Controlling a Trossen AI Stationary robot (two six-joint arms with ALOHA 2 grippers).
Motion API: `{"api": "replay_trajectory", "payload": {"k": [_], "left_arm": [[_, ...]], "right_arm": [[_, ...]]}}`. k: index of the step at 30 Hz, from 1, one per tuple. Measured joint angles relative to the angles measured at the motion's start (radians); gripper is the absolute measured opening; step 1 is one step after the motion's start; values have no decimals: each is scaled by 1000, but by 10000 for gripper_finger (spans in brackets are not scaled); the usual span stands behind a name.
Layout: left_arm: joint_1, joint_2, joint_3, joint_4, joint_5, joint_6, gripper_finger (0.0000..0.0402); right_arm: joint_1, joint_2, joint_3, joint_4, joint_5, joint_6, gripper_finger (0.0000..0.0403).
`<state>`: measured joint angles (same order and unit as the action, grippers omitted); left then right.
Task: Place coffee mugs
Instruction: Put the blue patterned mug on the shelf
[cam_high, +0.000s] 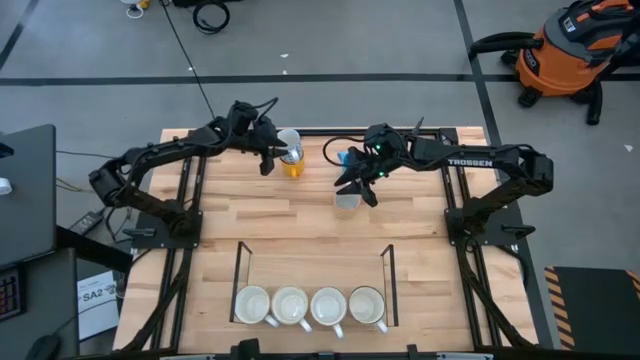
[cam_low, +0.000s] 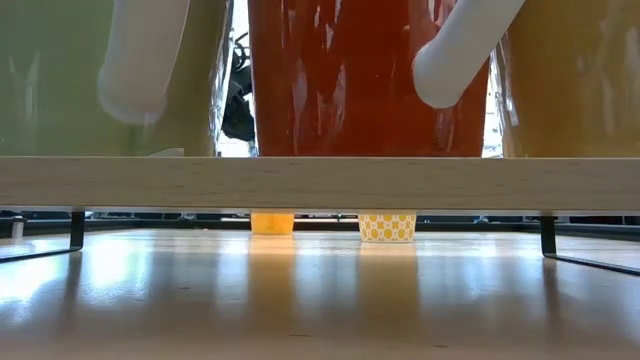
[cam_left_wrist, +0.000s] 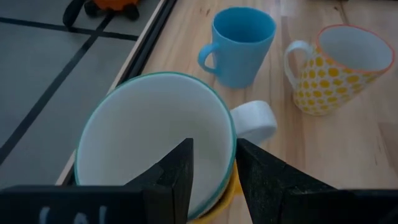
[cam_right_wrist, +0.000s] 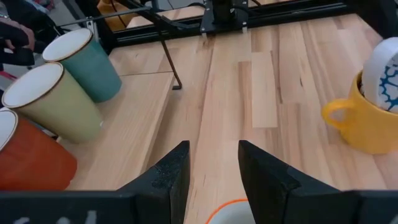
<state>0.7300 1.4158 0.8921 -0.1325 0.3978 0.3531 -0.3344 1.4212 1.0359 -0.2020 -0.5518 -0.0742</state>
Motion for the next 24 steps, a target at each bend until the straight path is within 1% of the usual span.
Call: {"api": "replay_trajectory", "payload": {"k": [9,24], "left_arm": [[-6,2,0,-4,-10,34,122],[-6,3,0,29,-12,36,53]], "right_arm": [[-3,0,0,1,4,0,141],[-3,0,0,7,7,0,141]]}}
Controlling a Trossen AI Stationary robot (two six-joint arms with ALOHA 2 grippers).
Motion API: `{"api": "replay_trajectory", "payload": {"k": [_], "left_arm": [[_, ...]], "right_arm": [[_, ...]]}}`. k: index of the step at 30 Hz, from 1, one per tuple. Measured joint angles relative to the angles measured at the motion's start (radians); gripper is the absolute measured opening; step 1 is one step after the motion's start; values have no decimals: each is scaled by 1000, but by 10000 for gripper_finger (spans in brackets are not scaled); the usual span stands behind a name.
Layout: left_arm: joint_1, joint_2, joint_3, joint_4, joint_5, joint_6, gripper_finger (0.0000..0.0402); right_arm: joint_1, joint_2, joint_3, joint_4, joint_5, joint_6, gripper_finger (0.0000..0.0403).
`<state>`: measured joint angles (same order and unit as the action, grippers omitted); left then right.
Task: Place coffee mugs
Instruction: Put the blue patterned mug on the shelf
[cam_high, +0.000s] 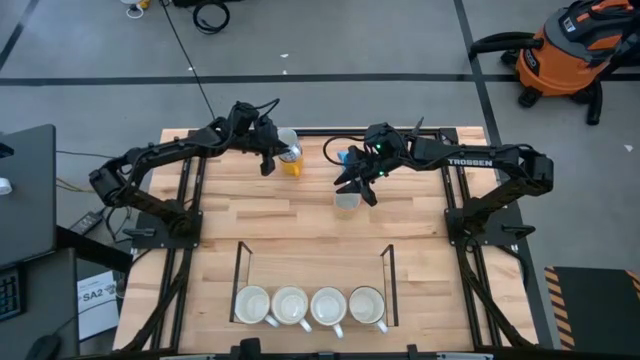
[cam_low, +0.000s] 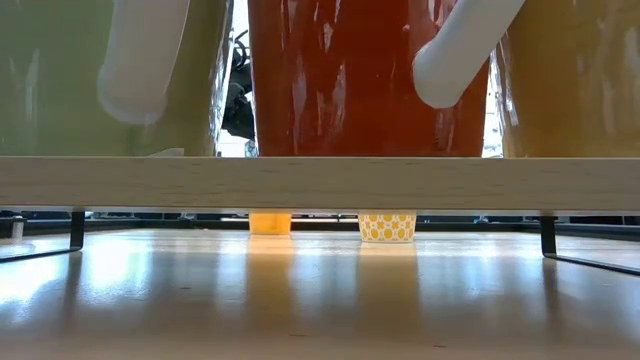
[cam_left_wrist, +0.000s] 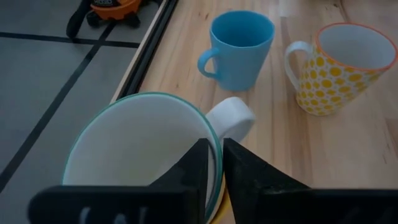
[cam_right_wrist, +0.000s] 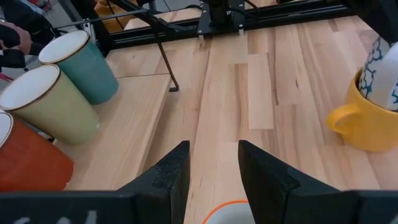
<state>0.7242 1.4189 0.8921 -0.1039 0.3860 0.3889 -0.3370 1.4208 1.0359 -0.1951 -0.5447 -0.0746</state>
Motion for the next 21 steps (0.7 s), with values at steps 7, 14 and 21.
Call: {"api": "replay_trajectory", "payload": {"k": [7,14,21], "left_arm": [[0,0,0,0,1,-3,34],[0,0,0,0,-1,-2,32],[0,0,0,4,-1,-3,31]], "right_arm": [[0,0,0,0,1,0,141],[0,0,0,0,1,0,141],[0,0,0,0,1,3,142]]}}
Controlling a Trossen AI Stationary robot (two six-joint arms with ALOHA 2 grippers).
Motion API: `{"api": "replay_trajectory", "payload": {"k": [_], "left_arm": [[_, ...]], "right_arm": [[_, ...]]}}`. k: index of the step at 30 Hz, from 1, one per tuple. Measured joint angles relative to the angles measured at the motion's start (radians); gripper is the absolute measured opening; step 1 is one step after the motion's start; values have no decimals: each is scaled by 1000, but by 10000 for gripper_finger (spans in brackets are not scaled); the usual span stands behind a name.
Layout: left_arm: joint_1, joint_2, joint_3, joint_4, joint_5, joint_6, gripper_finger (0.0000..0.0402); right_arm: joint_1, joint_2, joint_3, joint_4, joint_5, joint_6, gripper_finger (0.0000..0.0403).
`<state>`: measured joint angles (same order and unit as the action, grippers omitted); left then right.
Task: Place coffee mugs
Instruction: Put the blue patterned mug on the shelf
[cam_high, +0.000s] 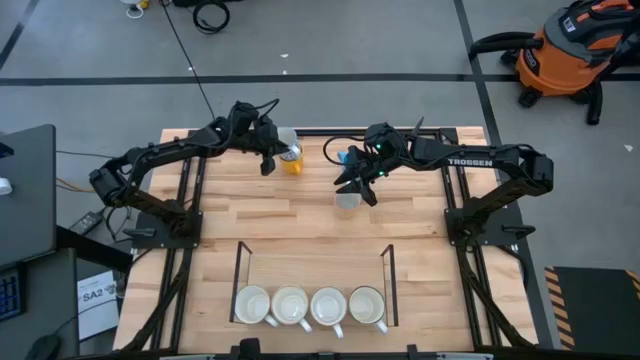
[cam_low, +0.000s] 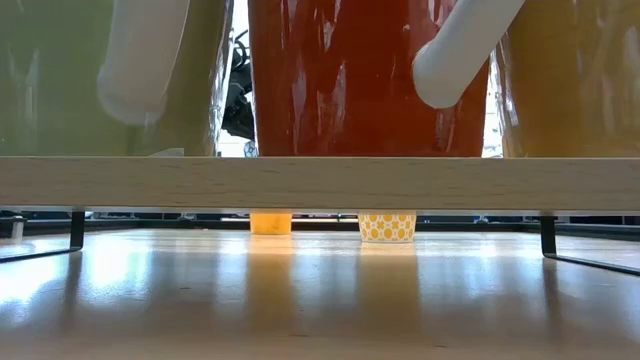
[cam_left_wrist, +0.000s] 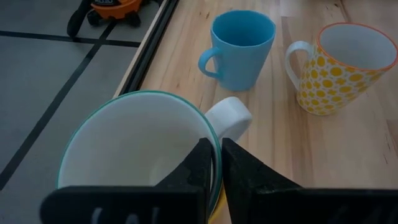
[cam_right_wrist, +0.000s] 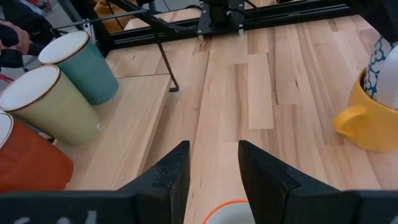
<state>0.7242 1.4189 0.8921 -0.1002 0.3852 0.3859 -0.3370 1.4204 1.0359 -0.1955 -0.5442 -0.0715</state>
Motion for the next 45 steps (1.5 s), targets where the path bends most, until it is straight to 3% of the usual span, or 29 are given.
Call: {"api": "replay_trajectory", "payload": {"k": [16,26,33,38,45], "left_arm": [[-3,-72,54,1,1,-15,29],[-89,-100,247,-338,1,-68,29],[-219,-116,341,-454,-8,-186,29],[-337,-155,354,-521,-97,-344,25],[-532,-214,355,-623,-323,-664,23]], "right_arm": [[0,0,0,0,0,1,142],[0,0,0,0,0,2,141],[0,0,0,-3,-7,2,141],[0,0,0,-8,-41,1,142],[0,0,0,-13,-84,-8,142]]}}
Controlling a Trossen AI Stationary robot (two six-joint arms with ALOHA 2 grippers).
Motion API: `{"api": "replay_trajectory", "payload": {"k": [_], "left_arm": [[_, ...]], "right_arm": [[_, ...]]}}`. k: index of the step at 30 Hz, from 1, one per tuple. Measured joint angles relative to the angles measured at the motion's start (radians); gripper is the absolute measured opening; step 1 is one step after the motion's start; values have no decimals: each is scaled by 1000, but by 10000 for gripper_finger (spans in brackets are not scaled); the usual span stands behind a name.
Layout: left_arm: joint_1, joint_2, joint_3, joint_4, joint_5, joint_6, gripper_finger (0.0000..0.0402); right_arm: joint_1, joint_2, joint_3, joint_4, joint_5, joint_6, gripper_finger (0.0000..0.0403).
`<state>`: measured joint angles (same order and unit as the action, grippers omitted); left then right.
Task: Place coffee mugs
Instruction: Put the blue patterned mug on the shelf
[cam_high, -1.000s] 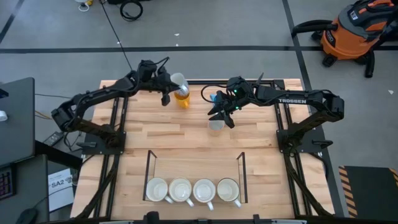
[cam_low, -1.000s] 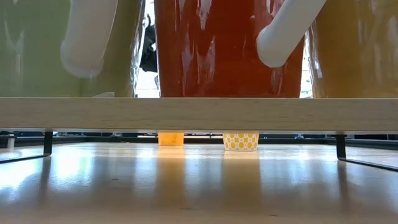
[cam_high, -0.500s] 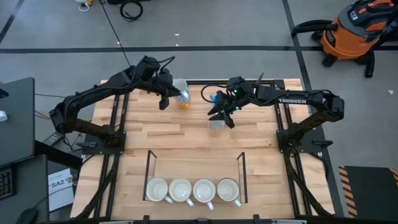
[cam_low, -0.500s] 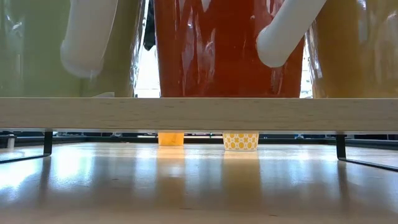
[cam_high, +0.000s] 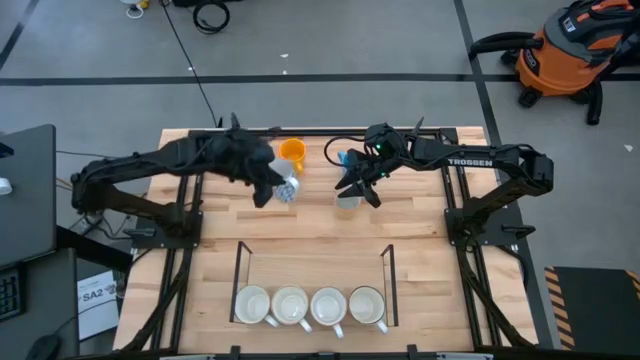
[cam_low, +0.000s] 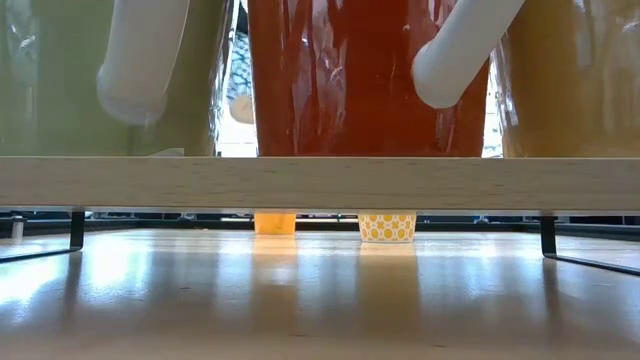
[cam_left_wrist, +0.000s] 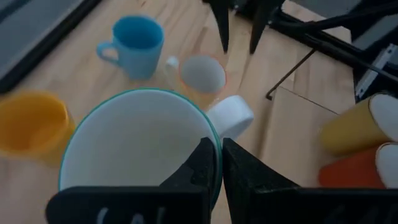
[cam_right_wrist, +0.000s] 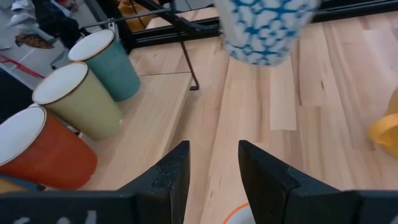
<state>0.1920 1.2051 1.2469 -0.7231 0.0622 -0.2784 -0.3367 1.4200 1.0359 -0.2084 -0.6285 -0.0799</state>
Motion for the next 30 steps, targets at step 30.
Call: {"api": "replay_trajectory", "payload": {"k": [30], "left_arm": [[-579,262,0,-7,-462,-819,23]], "right_arm": [[2,0,1,-7,6,-32,141]]}}
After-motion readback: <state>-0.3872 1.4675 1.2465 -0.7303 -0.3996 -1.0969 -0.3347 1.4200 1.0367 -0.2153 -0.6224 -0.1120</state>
